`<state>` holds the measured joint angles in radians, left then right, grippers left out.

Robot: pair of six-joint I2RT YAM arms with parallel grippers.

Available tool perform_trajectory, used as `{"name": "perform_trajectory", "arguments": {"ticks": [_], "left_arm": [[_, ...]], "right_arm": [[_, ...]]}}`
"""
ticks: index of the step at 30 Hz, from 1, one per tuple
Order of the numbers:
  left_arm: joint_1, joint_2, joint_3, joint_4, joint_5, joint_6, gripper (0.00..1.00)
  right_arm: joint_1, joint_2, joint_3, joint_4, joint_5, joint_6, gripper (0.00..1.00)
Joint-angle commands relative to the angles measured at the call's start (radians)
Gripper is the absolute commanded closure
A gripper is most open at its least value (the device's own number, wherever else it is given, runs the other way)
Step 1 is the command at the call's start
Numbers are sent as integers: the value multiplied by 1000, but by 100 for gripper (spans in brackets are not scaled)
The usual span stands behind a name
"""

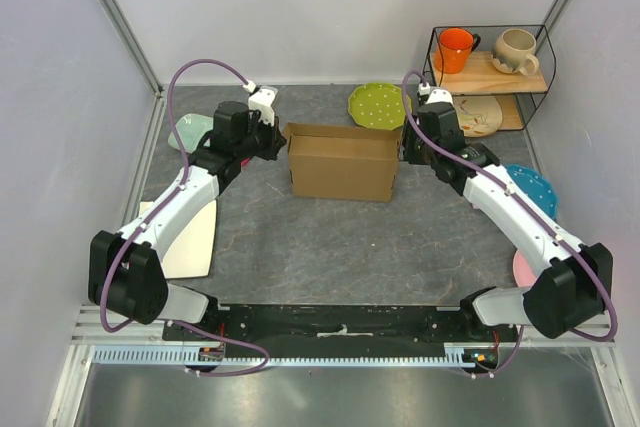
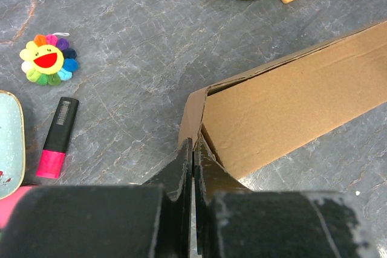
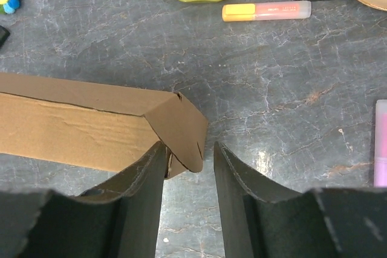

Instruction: Fold the paper box

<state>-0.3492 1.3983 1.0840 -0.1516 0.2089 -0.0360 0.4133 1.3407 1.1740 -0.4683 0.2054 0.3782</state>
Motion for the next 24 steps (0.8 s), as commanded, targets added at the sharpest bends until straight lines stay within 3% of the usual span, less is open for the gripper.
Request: {"name": "perform_trajectory", "arguments": {"ticks": [1, 5, 9, 13, 16, 18, 24], "left_arm": [[-8, 7, 21, -25, -6, 35, 98], [-8, 11, 22, -29, -5, 35, 98], [-10, 10, 22, -29, -5, 35, 98], [-10, 11, 22, -29, -6, 35, 98], [-11, 10, 22, -29, -9, 35, 98], [-11, 11, 21, -29, -9, 35, 98], [-11, 10, 20, -29, -9, 35, 98]], "right_arm": [[1, -2, 56, 8, 22, -10, 55], [-1, 9, 61, 13, 19, -16, 65], [1, 18, 56, 13, 15, -16, 84], [1, 21, 59, 13, 15, -15, 91], [1, 23, 58, 14, 28, -15, 86], [1, 28, 53, 10, 37, -16, 74], [1, 29, 49, 7, 60, -16, 64]]}}
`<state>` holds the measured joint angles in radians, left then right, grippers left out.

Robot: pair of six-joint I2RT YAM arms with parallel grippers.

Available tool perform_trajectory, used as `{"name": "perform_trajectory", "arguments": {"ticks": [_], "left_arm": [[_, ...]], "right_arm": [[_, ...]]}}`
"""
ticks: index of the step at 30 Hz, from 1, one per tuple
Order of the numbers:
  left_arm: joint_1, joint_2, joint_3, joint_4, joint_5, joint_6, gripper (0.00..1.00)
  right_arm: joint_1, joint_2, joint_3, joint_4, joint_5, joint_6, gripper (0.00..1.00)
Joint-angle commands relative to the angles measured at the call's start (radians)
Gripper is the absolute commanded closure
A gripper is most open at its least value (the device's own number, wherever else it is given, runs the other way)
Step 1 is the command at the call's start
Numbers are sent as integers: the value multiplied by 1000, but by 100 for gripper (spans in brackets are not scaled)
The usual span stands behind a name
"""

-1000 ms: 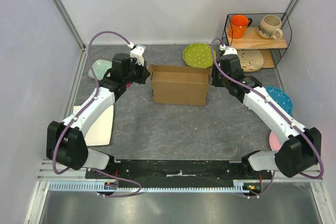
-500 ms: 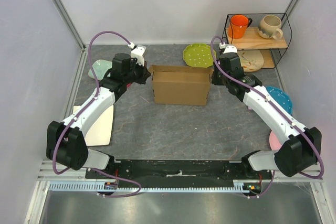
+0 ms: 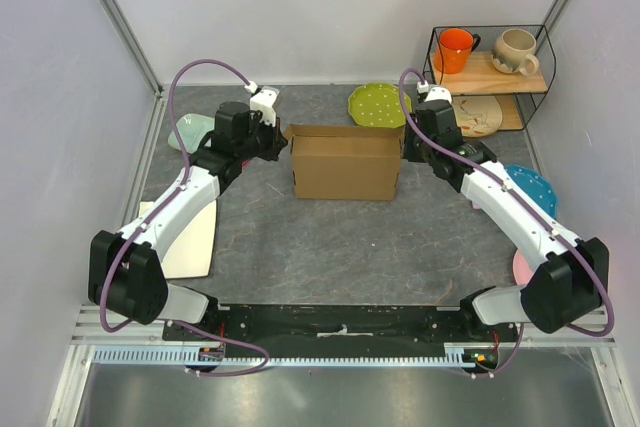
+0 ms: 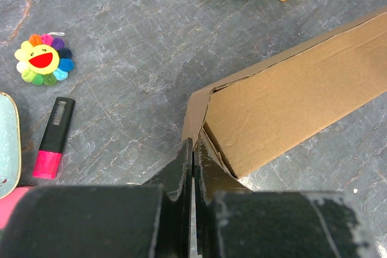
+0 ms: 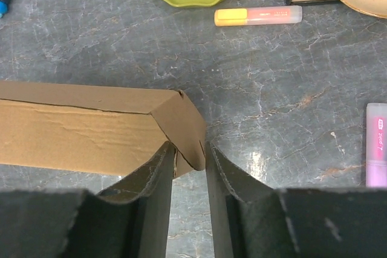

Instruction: Fold the paper box

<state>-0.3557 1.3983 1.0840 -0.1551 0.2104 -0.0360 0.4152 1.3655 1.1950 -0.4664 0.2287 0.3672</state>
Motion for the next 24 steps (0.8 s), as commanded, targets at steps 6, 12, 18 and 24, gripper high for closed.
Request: {"name": "perform_trajectory", "arguments": {"ticks": [6, 12, 18, 24], "left_arm": [[-5, 8, 17, -26, -11, 35, 98], [-5, 2, 11, -24, -14, 35, 98], [-6, -7, -4, -3, -32, 35, 98], [-14, -31, -36, 29, -71, 65, 98]], "right_arm": [[-3, 20, 34, 6, 47, -10, 64], [-1, 21, 37, 11, 35, -10, 86], [-1, 1, 69, -21, -9, 16, 100], [0, 1, 123, -103, -83, 73, 100]]}}
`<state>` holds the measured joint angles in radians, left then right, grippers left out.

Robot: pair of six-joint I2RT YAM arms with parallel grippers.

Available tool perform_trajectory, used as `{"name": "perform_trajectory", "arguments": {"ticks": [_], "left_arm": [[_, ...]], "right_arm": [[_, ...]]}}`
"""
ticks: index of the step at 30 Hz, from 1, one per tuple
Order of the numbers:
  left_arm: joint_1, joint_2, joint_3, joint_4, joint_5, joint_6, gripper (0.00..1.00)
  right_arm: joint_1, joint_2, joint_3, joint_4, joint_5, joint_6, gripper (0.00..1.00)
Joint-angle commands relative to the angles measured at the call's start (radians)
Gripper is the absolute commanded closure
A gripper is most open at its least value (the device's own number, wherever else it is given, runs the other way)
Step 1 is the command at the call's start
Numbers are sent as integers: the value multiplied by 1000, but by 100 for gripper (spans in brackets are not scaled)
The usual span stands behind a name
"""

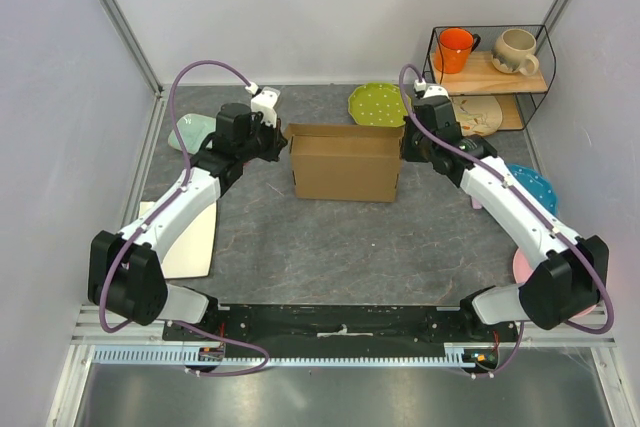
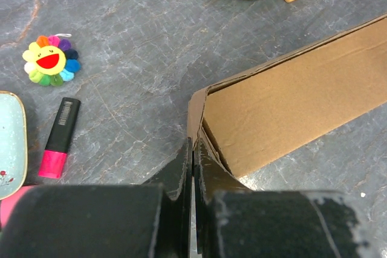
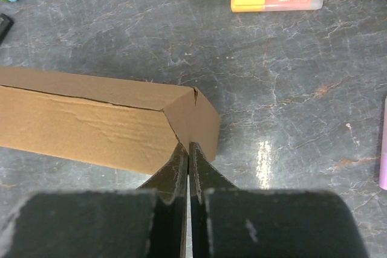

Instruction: Fold the paper box

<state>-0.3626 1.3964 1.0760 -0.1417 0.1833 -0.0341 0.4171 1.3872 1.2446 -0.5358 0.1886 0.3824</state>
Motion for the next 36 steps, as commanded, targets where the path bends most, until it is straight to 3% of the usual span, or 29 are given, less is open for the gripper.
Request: {"name": "perform_trajectory", "arguments": {"ticks": [1, 10, 16, 36], "left_arm": [[-12, -31, -34, 24, -54, 66, 98], [-56, -56, -65, 36, -131, 122, 98], [-84, -79, -99, 56, -180, 143, 98], [-96, -103, -171, 102, -240, 154, 98]], "right_arm": [[-4, -20, 75, -41, -49, 65, 100], [-41, -30, 47, -61, -187, 157, 100], [-150, -60, -39, 11, -388, 243, 100], [-282, -73, -134, 148, -663, 412, 100]]}}
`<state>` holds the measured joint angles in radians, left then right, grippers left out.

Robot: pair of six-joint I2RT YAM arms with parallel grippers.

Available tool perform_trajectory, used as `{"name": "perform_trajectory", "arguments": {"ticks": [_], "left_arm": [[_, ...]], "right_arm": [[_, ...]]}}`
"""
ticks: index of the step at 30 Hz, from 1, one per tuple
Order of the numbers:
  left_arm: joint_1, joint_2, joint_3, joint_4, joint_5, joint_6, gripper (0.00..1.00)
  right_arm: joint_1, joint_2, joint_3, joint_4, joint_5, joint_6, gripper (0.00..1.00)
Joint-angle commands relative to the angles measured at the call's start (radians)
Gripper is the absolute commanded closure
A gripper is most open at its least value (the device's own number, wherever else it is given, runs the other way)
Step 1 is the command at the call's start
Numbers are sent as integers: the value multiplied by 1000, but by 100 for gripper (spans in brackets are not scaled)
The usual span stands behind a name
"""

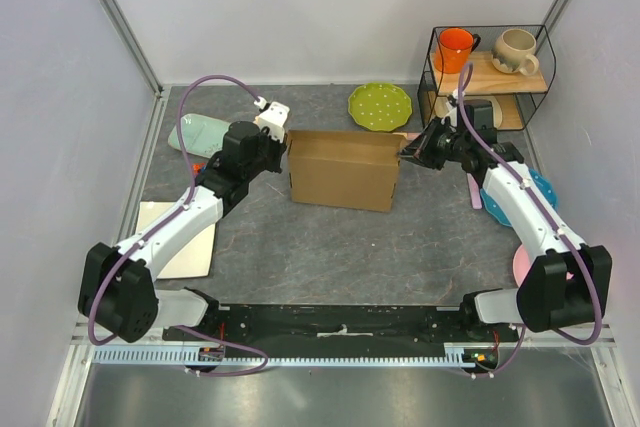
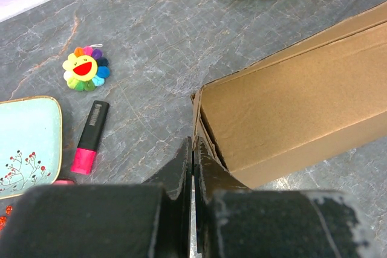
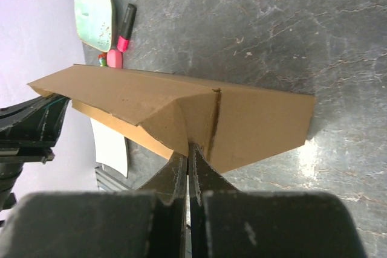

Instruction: Fold the paper box

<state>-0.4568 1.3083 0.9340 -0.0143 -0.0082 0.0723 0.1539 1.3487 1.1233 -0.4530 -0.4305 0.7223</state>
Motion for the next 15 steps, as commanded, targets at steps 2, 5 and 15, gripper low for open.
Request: {"name": "perform_trajectory", "arguments": {"ticks": [2, 5, 15], "left_arm": [[-3, -17, -27, -26, -49, 47, 98], [-3, -21, -21, -26, -46, 40, 98], [-3, -9, 15, -58, -12, 3, 98]], "right_arm": [[-17, -40, -5, 51, -24, 40, 100], [-17, -65, -8, 27, 62, -33, 100], [15, -106, -89, -1, 246, -194, 100]]}}
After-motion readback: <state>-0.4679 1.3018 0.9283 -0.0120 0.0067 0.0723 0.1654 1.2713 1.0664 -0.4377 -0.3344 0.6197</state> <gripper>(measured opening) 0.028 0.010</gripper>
